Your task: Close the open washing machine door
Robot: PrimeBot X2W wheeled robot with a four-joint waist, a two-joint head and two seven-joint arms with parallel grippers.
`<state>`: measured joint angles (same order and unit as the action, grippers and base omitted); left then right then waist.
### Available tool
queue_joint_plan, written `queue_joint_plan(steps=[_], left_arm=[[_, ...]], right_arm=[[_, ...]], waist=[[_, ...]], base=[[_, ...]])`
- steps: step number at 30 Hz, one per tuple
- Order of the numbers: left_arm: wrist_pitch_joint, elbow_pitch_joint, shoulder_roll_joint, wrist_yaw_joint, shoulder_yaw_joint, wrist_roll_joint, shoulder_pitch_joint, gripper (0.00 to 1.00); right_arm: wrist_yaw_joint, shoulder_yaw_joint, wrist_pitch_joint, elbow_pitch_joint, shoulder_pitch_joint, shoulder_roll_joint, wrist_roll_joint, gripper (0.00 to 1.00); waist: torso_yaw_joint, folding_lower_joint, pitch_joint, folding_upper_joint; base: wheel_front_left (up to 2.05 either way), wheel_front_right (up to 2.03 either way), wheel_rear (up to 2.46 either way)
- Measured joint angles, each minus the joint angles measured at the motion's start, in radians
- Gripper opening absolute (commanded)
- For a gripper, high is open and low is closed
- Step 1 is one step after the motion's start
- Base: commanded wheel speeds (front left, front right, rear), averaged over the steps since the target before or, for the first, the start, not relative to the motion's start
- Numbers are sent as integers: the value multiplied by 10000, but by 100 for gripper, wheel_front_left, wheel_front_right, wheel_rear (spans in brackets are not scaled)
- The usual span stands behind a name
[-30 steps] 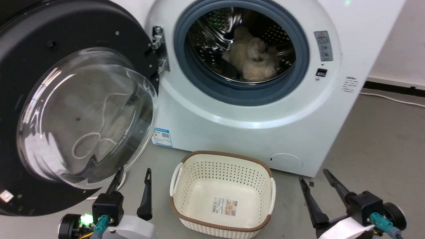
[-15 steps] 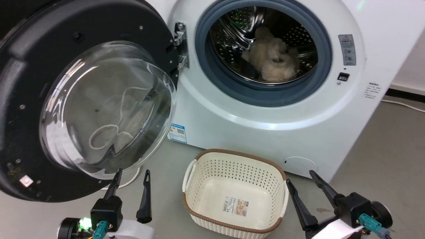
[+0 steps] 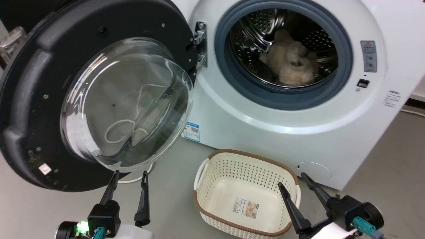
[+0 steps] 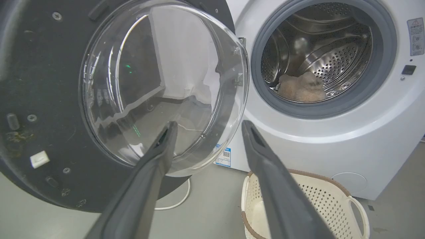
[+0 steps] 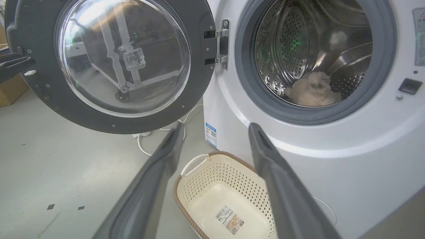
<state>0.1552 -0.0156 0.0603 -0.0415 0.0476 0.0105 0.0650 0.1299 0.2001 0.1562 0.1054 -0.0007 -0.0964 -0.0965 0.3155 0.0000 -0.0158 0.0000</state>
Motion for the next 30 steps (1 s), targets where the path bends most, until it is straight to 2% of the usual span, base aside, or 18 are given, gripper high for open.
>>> queue_joint_plan(steps=[22, 23, 24, 25, 30], left_arm=[[539, -25, 42, -96, 73, 92, 205, 100], [573, 0, 42, -88, 79, 117, 221, 49], [583, 38, 42, -84, 92, 128, 234, 15], [587, 71, 42, -81, 100, 159, 242, 0], [700, -13, 35, -36, 96, 209, 247, 0]], right_arm=[[0, 577, 514, 389, -3, -174, -336, 100], [0, 596, 566, 405, -1, -176, -357, 100], [0, 616, 573, 422, -1, -180, -360, 100], [0, 633, 581, 439, 0, -182, -364, 100], [0, 660, 692, 483, 13, -201, -366, 100]], waist=[[1016, 0, -87, 0], [1052, 0, -93, 0], [1088, 0, -101, 0], [1122, 0, -110, 0], [1300, 0, -152, 0]], base=[[0, 0, 0], [0, 0, 0], [0, 0, 0], [0, 0, 0], [0, 0, 0]])
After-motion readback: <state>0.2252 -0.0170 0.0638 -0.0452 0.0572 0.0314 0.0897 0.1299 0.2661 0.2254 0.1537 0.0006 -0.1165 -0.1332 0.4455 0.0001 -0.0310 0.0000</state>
